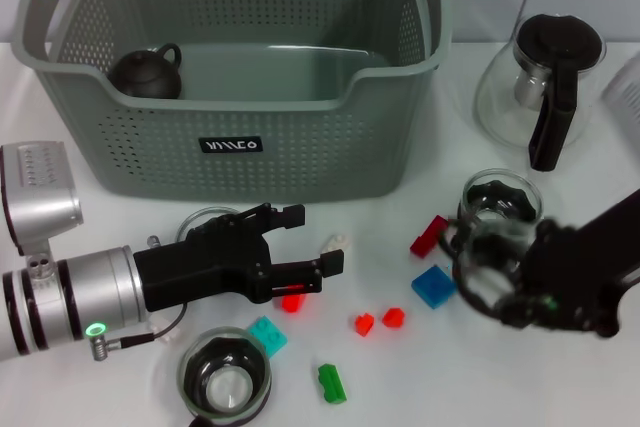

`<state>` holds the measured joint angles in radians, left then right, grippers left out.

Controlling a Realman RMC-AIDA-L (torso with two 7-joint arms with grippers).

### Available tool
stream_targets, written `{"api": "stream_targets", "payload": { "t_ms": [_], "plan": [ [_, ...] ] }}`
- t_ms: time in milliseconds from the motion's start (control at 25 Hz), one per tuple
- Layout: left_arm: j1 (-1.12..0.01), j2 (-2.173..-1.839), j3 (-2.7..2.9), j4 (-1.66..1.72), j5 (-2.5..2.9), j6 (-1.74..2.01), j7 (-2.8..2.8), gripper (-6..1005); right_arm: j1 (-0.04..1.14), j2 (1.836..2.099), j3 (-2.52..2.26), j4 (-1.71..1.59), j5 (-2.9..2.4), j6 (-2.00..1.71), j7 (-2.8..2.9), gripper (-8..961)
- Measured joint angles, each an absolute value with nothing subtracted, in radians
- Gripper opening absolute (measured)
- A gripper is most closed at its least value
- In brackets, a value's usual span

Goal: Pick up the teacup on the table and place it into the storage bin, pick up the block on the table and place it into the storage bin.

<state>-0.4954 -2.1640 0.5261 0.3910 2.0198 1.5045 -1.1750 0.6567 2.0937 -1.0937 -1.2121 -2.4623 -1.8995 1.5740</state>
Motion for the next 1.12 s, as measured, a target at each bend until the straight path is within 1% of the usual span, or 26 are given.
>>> {"api": "stream_targets", "payload": {
  "t_ms": [160,280,320,360,440,520,640,840,920,1000,1120],
  "plan": [
    [-0.495,-2.165,0.526,0.392,2.019,1.505,-1.175,933,0.671,2.086,-1.003,-1.395,-2.373,-1.987,1.693,70],
    [-0.494,-2.166,0.526,0.393,2.018,1.503,-1.175,933,0.693,2.065,-1.001,-1.504,-2.255,-1.986,1.824,69],
    [-0.493,-2.166,0.526,0.392,2.018,1.501,-1.175,933,0.735,2.052,-0.989,-1.526,-2.19,-1.985,1.887,69],
    [-0.493,-2.166,0.526,0.392,2.017,1.5,-1.175,933,0.735,2.052,-0.989,-1.526,-2.19,-1.985,1.887,68],
    [-0.494,-2.166,0.526,0.392,2.017,1.499,-1.175,933,0.799,2.048,-0.958,-1.521,-2.152,-1.965,1.937,68],
    [-0.495,-2.166,0.527,0.39,2.017,1.499,-1.175,933,0.864,2.051,-0.931,-1.497,-2.151,-1.92,1.967,67],
    [-0.497,-2.166,0.528,0.389,2.017,1.498,-1.175,933,0.966,2.053,-0.926,-1.393,-2.209,-1.769,1.99,67],
    [-0.498,-2.166,0.526,0.388,2.016,1.498,-1.175,932,1.138,2.028,-0.947,-0.98,-2.347,-1.445,1.908,67],
    [-0.498,-2.166,0.526,0.387,2.012,1.497,-1.175,932,1.178,2.024,-0.959,-0.827,-2.372,-1.324,1.848,66],
    [-0.498,-2.167,0.526,0.387,2.003,1.497,-1.175,932,1.203,2.03,-0.978,-0.7,-2.384,-1.19,1.789,66],
    [-0.496,-2.169,0.526,0.385,1.988,1.501,-1.168,932,1.206,2.061,-1.004,-0.601,-2.385,-1.023,1.728,66]
  ]
}}
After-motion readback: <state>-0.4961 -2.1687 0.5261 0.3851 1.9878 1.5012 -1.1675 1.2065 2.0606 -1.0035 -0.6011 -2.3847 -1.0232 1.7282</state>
